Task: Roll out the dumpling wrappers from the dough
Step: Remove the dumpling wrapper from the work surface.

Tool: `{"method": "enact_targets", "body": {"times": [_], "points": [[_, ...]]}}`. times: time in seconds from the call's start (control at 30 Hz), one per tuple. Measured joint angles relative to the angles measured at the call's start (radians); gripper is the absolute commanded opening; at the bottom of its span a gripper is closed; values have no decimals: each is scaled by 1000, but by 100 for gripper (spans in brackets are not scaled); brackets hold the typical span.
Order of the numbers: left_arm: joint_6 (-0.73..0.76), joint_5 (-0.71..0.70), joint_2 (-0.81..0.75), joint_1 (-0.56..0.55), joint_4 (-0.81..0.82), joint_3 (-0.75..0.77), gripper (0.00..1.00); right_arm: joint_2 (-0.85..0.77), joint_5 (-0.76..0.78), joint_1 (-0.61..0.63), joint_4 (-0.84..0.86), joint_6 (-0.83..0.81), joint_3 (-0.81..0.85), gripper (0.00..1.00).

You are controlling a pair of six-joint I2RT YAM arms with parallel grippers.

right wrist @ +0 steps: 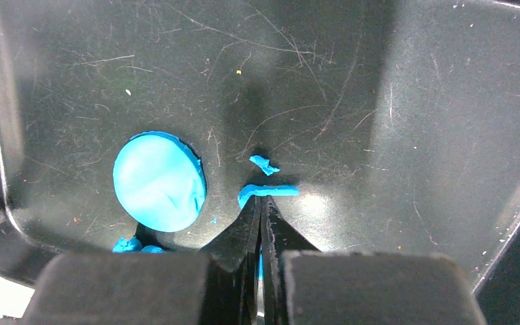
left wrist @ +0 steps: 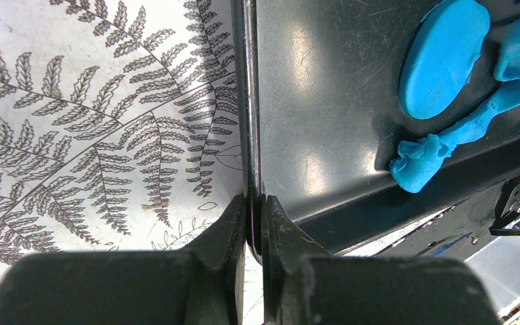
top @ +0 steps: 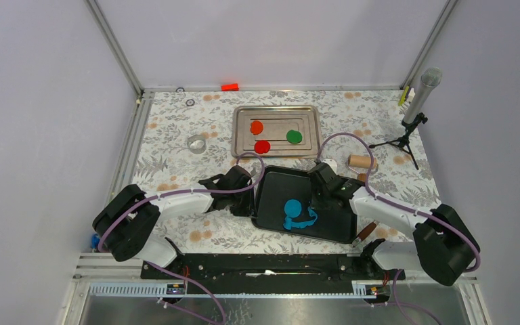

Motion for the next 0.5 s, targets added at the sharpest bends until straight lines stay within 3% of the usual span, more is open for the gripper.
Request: {"method": "enact_targets", "body": {"times": [0.5], "points": [[0,0,0,0,0,0,0,-36,-23,0,-5,8,-5,0]]}}
